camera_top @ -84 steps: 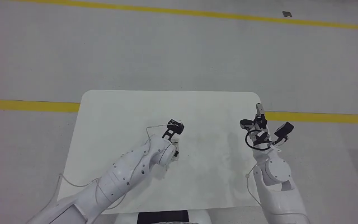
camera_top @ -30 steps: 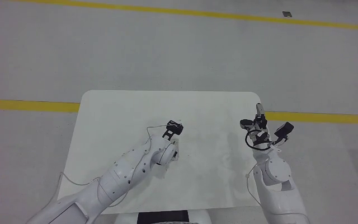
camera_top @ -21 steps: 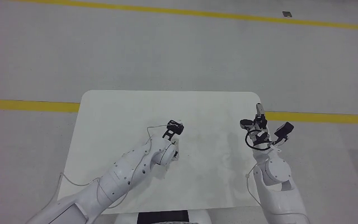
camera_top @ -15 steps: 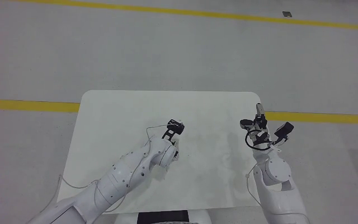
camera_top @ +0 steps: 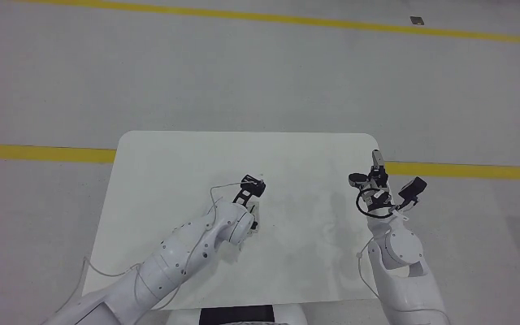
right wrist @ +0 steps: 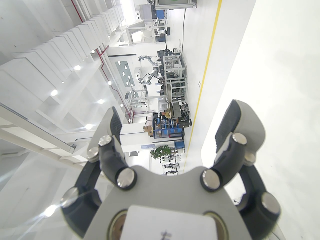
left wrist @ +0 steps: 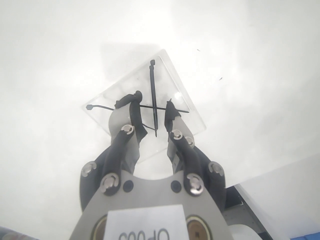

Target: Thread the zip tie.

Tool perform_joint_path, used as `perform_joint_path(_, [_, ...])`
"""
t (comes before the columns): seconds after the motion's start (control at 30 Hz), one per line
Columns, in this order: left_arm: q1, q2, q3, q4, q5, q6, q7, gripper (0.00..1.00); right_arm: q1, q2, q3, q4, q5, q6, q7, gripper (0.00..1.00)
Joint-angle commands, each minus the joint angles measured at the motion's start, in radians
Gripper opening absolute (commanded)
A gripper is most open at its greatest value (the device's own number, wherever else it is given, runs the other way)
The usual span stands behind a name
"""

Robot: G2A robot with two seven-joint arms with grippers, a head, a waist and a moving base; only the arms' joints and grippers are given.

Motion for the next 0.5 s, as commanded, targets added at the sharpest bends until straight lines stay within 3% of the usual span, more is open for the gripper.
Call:
perform_joint_path(0.0, [-0.003, -0.001, 0.0, 0.008, -0.007, -0.002, 0.002, 0.27, 0.0, 0.0, 0.0, 0.0, 0.0, 0.0, 0.0, 1.0])
perform_joint_path(0.47, [-0.032, -0.014, 0.015, 0.076, -0.043, -0.011, 0.017, 0.21, 0.0, 0.0, 0.0, 0.0, 0.0, 0.0, 0.0, 1.0])
